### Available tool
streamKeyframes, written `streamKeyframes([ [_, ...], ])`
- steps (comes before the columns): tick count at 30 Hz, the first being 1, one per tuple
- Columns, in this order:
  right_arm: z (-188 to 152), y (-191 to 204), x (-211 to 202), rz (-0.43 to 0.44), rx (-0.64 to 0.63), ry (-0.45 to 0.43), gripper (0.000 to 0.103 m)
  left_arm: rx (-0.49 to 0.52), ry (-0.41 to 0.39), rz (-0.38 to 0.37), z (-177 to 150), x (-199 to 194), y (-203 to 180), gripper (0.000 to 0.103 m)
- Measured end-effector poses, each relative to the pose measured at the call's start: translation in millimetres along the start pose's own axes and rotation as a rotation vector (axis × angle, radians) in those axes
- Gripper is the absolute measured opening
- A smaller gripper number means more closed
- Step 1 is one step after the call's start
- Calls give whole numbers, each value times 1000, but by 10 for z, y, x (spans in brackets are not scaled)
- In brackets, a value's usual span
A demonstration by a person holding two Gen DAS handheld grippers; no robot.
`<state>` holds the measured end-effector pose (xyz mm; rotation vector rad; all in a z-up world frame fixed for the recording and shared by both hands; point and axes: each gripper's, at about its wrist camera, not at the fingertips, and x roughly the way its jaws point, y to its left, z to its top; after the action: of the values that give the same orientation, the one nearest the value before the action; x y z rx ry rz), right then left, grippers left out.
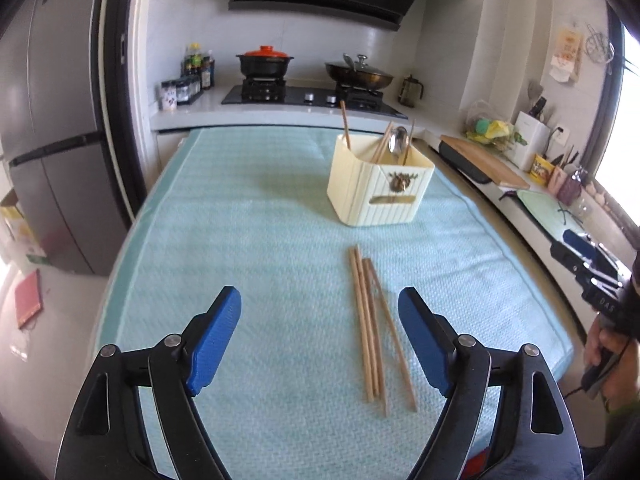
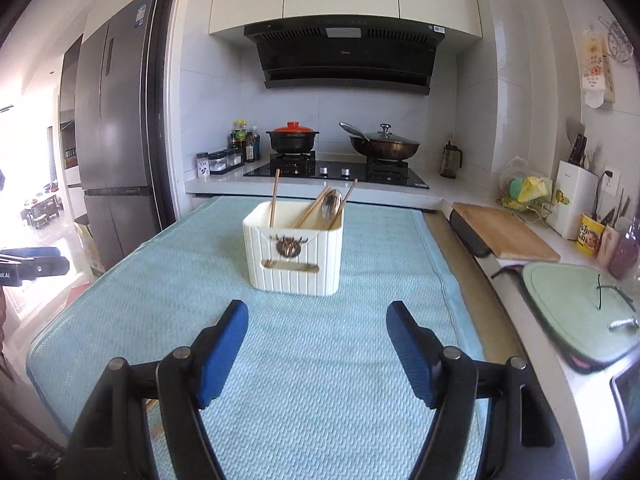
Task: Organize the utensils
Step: 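Move both grippers back over the remaining chopsticks on the towel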
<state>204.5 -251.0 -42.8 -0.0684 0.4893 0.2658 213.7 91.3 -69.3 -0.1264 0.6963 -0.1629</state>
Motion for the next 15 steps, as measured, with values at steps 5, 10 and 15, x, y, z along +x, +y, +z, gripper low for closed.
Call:
streamKeyframes([
  [5,-363,147,82,6,10,79,73,-43,43,-19,-301,209,-91,82],
  [10,-512,255,137,30,10,114,73,-31,59,8,-432,307,-121,82],
  [15,-610,379,214,60,9,152,73,-41,71,28,-503,380,-91,82],
])
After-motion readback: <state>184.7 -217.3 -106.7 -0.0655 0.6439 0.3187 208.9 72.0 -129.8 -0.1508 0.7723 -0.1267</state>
